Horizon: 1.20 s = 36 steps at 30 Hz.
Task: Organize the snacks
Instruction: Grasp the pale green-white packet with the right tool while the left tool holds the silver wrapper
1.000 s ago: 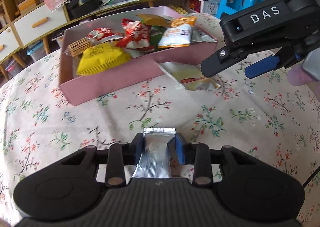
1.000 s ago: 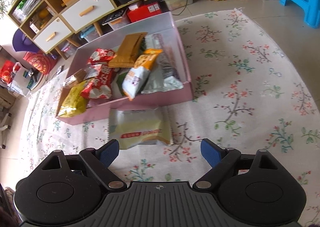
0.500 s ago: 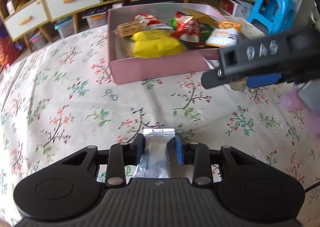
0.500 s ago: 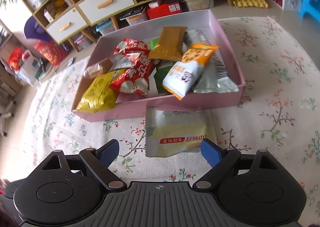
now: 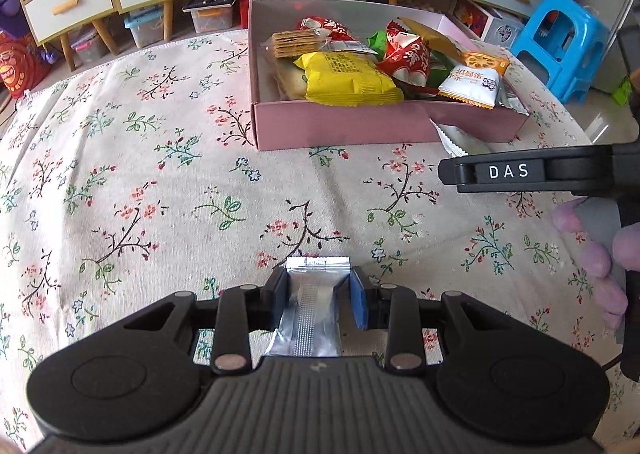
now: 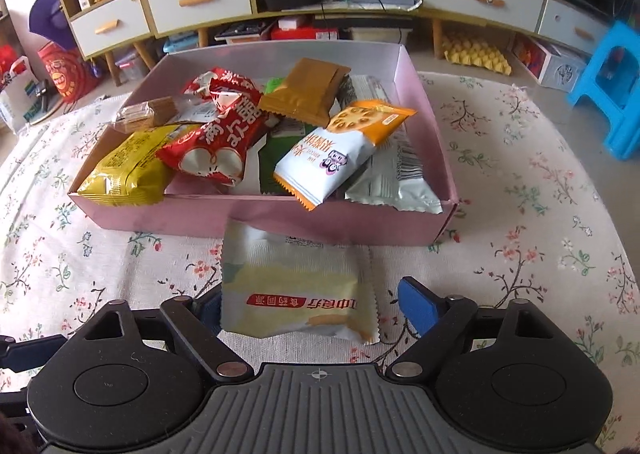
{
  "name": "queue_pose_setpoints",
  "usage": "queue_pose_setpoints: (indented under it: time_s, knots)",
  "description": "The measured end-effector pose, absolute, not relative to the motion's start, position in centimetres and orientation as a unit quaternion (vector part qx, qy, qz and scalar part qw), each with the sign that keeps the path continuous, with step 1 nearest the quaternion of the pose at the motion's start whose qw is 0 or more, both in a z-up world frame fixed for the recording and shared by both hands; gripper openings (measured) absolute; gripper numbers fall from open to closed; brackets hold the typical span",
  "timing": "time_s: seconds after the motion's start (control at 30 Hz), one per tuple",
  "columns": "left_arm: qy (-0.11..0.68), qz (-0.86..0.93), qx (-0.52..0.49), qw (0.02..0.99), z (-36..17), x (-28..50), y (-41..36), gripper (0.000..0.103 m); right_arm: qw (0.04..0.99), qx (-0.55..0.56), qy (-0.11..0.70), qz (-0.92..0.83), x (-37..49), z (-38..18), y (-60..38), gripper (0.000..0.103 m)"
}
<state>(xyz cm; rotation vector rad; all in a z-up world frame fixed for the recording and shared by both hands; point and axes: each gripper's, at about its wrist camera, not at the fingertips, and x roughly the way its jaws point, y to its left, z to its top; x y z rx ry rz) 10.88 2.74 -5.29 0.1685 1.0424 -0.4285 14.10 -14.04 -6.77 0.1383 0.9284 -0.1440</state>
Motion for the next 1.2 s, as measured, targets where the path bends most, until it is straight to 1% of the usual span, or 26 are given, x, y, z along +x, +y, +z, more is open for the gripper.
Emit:
queue_pose_setpoints:
  time_s: [0.03, 0.1, 0.17, 0.23, 0.3, 0.57, 1.2]
  knots:
    - [0.494, -0.203, 0.079, 0.842, -5.3, 11.0, 2.8, 0.03, 0.89, 0.066, 0.446, -0.066, 14.0, -6.7, -14.0, 0.083]
    - [0.495, -0.202, 0.077, 0.842, -5.3, 11.0, 2.8, 0.03, 0.891, 0.066, 0.446, -0.057, 13.9, -6.6, -13.8, 0.071]
    - [0.496, -0.201, 0.076, 0.842, -5.2, 10.9, 2.9, 0.03, 0.89, 0.07, 0.447, -0.049, 13.9, -6.4, -13.7, 0.063]
    - [0.496, -0.2, 0.076, 0.842, -5.2, 10.9, 2.8, 0.03, 0.891, 0.066, 0.446, -0.053, 13.8, -6.3, -13.4, 0.061]
    - [0.496, -0.2, 0.075, 0.842, -5.2, 10.9, 2.9, 0.03, 0.891, 0.063, 0.447, -0.057, 13.8, -6.2, -13.4, 0.056]
    - [0.504, -0.196, 0.053, 0.84, -5.1, 11.1, 3.4, 0.03, 0.882, 0.095, 0.455, -0.075, 13.7, -5.9, -14.7, 0.054]
    - [0.516, -0.181, -0.029, 0.837, -4.6, 12.0, 5.0, 0.03, 0.823, 0.286, 0.489, -0.036, 12.2, -4.9, -18.3, 0.054]
